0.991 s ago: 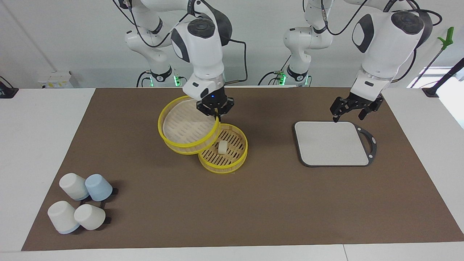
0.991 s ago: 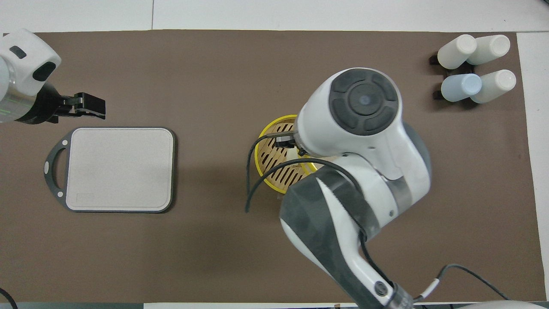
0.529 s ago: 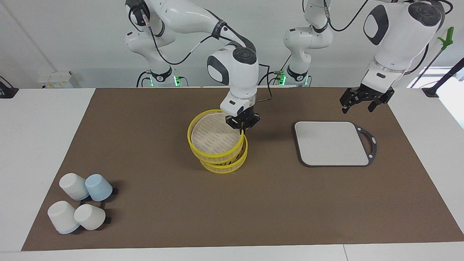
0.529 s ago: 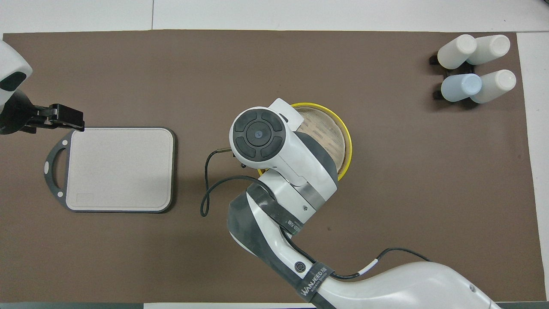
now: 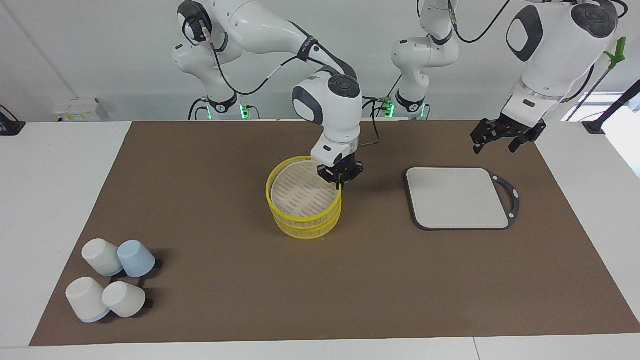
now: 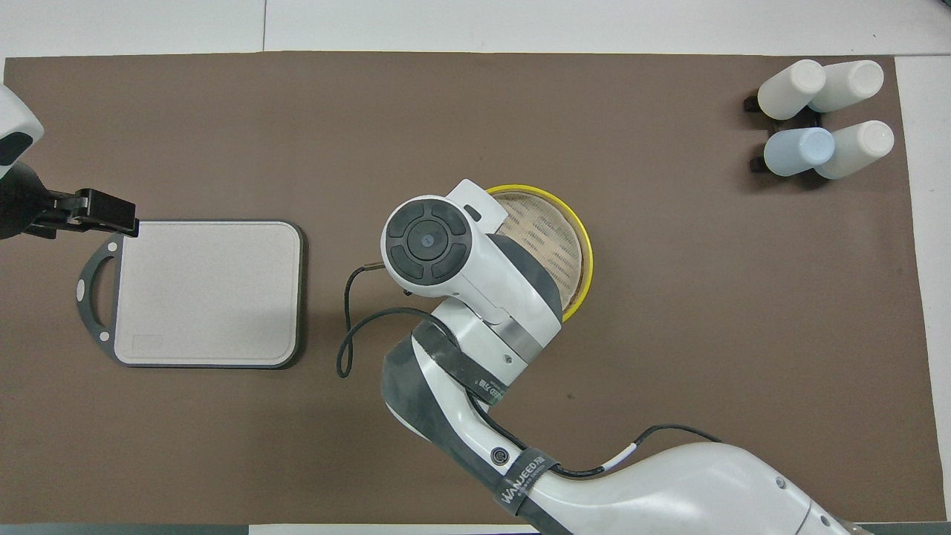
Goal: Place bun in steamer
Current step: 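Lower the white lid onto the steamer with the right gripper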
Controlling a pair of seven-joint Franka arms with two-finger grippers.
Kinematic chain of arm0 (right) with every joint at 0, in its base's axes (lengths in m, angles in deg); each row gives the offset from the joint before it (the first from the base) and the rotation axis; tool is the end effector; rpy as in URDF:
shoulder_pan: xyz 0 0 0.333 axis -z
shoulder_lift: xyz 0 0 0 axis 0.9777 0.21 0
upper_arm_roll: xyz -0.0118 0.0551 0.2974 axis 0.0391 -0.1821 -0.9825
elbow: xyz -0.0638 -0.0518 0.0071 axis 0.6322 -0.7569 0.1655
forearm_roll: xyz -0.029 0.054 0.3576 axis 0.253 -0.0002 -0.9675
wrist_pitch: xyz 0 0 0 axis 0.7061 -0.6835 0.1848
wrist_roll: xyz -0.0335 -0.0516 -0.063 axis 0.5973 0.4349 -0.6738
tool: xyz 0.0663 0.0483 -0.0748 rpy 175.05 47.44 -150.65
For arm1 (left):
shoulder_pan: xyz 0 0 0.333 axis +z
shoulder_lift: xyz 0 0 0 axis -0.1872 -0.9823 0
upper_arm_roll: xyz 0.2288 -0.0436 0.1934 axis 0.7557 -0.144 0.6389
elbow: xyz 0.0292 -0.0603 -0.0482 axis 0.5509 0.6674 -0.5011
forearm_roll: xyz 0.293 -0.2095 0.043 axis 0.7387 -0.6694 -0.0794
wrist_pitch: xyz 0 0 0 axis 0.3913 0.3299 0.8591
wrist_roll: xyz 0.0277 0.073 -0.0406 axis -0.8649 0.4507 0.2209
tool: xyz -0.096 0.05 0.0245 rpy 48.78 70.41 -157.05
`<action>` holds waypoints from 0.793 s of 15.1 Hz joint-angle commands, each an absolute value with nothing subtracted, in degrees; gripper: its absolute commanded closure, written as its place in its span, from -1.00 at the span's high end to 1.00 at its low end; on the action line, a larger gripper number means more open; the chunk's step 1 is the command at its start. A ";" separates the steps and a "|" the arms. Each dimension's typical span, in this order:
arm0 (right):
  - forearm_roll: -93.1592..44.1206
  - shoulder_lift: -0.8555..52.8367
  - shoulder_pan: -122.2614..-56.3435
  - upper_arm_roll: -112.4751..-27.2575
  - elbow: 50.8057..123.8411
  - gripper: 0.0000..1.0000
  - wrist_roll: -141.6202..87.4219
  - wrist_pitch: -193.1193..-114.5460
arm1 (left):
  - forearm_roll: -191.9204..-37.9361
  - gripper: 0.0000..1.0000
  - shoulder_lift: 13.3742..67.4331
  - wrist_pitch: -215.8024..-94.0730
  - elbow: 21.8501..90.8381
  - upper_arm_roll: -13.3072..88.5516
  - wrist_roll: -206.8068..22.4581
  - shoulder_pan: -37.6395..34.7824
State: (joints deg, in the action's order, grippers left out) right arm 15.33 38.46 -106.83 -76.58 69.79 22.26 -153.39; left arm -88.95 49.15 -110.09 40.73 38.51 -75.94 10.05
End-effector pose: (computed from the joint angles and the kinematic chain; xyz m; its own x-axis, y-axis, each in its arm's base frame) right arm 0.5099 0.4258 0.3975 0.9950 0.0640 0.0760 0.0656 -0.9977 -0.0179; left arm 0.5324 -0.0251 0.5742 0.9976 -0.0648 -0.0224 -0.0651 -0.9978 -0.0119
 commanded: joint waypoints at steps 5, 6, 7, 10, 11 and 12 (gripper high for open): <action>19.69 40.09 -108.99 -75.76 67.68 -0.82 24.84 -151.37 | -89.97 1.00 54.42 -110.42 46.64 38.01 -74.36 11.67; 20.04 40.09 -108.82 -75.76 67.68 -0.82 24.67 -151.20 | -90.32 1.00 54.42 -110.68 46.46 38.01 -74.45 11.67; 20.22 40.09 -108.64 -75.76 67.68 -0.82 24.41 -150.93 | -91.71 1.00 54.42 -110.77 46.38 38.10 -74.45 11.75; 21.54 40.09 -108.29 -75.76 67.68 -0.82 23.36 -149.61 | -92.34 1.00 54.33 -111.04 46.46 38.10 -74.27 12.28; 21.45 40.09 -108.29 -75.85 67.68 -0.81 23.18 -150.14 | -92.34 1.00 54.33 -111.04 46.46 38.19 -74.27 12.28; 21.19 40.09 -108.37 -75.85 67.68 -0.81 23.17 -150.49 | -92.34 1.00 54.33 -111.04 46.46 38.19 -74.27 12.11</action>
